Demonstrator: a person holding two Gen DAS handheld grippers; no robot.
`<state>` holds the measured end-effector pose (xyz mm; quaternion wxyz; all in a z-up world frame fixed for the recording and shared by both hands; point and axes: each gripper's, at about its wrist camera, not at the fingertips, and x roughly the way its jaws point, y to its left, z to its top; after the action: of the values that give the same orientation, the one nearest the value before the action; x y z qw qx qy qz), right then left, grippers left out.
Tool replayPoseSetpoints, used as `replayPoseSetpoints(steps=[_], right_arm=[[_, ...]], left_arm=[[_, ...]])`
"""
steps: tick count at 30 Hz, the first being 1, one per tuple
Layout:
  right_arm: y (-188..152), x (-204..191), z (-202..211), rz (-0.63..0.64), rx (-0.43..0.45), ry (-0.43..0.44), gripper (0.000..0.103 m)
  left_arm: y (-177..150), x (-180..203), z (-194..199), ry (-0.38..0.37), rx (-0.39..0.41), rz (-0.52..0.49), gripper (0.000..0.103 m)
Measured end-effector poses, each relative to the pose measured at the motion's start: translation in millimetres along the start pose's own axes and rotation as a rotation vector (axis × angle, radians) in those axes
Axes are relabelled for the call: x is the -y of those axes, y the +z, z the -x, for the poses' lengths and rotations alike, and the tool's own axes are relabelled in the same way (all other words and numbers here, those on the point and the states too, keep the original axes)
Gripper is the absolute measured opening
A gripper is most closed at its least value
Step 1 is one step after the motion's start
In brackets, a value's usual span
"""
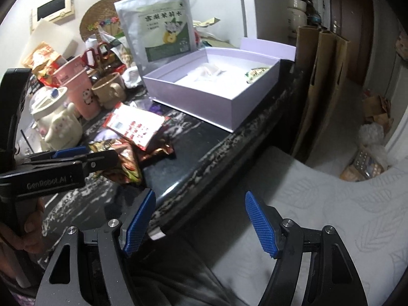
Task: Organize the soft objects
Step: 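Grasp the gold snack bag with the left tool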
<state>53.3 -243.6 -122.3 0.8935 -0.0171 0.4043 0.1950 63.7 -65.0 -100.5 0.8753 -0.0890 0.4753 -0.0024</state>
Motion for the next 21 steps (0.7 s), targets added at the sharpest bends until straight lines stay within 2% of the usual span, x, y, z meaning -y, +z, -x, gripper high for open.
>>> replayPoseSetpoints(steps=[7, 11, 14, 19, 21], right_arm=[[1, 8, -5, -0.017, -0.006, -0.018, 0.074], [2, 10, -9, -0.026, -0.015, -0.024, 0.074], [4, 11, -12, -0.032, -0.02, -0.018, 0.074], [6, 9, -14, -0.038, -0.023, -0.013, 0.074], [6, 8, -14, -0.041, -0.024, -0.011, 0.074]], left_arm=[[4, -4, -26, 0.018, -0.06, 0.034, 0.074], [4, -11, -41, -0.018, -0.103, 0.073, 0.074], [6, -12, -42, -0.015, -0.087, 0.068, 0.074], [3, -11, -39, -0.05, -0.053, 0.049, 0.052], [1, -10, -32, -0.054, -0.027, 0.027, 0.049]])
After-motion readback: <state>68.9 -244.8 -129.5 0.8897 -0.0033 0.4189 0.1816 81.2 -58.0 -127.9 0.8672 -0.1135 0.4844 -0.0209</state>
